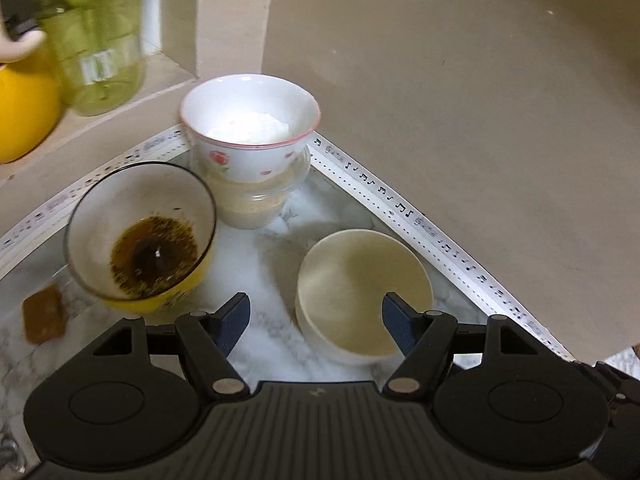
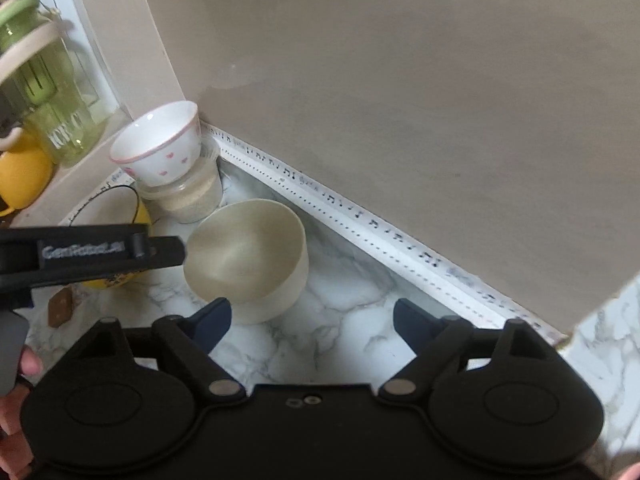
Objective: Organize plates and bowls
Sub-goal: 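Move both open grippers to the cream bowl by the wall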
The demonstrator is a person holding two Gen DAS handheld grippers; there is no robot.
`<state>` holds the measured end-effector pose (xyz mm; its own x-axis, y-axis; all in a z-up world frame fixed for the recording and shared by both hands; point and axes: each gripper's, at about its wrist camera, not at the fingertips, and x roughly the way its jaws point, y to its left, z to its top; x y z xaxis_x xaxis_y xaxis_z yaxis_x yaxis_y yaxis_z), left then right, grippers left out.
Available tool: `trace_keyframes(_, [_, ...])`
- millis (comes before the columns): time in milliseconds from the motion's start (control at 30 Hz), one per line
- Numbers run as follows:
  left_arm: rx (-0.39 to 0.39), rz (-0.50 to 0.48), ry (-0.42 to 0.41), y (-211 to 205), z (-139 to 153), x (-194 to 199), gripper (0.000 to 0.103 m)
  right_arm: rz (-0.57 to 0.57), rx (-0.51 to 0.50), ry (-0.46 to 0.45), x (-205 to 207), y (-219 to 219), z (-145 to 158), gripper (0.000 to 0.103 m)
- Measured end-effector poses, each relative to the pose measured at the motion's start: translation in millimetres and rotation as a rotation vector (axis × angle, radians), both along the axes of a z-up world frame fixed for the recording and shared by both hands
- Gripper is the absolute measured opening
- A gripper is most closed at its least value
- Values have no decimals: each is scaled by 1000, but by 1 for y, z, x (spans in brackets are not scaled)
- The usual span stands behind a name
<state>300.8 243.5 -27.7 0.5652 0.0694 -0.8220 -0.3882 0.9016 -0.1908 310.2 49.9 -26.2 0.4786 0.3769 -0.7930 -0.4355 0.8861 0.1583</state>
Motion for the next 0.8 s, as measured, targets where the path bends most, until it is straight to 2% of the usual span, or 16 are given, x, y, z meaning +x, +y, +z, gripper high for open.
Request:
trace_keyframes(333, [56,-16,30,4,-29,33,71,-28,-6,37,26,26,-27,75])
trace_keyframes(433, [76,-21,35,4,-36,38,70,-43,-1,57,34,28,-32,68])
trace_keyframes(533, [75,-26,40,3,-41,42,63,-47,1,73,41,30,-36,58])
trace_keyframes(700, [81,-36,61,2,-49,47,36,-35,3,93,46,33,-40,42])
trace_keyframes(800, [84,-32,71,2,-52,48,29,-25,4,96,48,35,-42,32])
